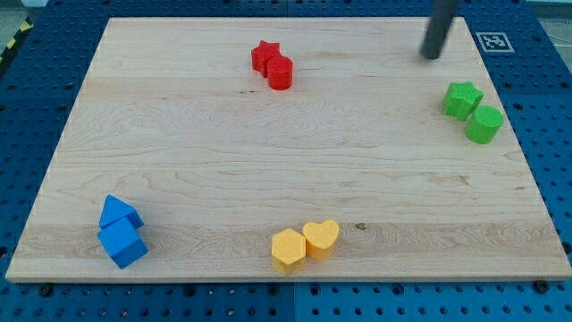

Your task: Move the green star to the bottom right of the board

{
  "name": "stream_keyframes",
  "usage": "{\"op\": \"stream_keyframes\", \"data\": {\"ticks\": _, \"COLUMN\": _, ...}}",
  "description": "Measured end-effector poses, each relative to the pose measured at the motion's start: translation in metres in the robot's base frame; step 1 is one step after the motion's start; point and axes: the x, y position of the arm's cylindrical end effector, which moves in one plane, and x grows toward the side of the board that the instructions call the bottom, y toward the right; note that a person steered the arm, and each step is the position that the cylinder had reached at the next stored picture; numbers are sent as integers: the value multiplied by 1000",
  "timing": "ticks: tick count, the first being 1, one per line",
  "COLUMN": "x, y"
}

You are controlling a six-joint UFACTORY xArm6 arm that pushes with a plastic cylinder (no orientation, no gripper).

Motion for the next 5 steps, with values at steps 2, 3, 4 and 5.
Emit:
{"op": "stream_keyframes", "data": {"ticks": 2, "x": 80, "y": 75}}
{"op": "stream_keyframes", "data": {"ticks": 3, "x": 113, "y": 60}}
{"op": "stream_keyframes", "data": {"ticks": 4, "x": 114, "y": 9}}
{"op": "stream_keyframes", "data": {"ticks": 5, "x": 114, "y": -65}}
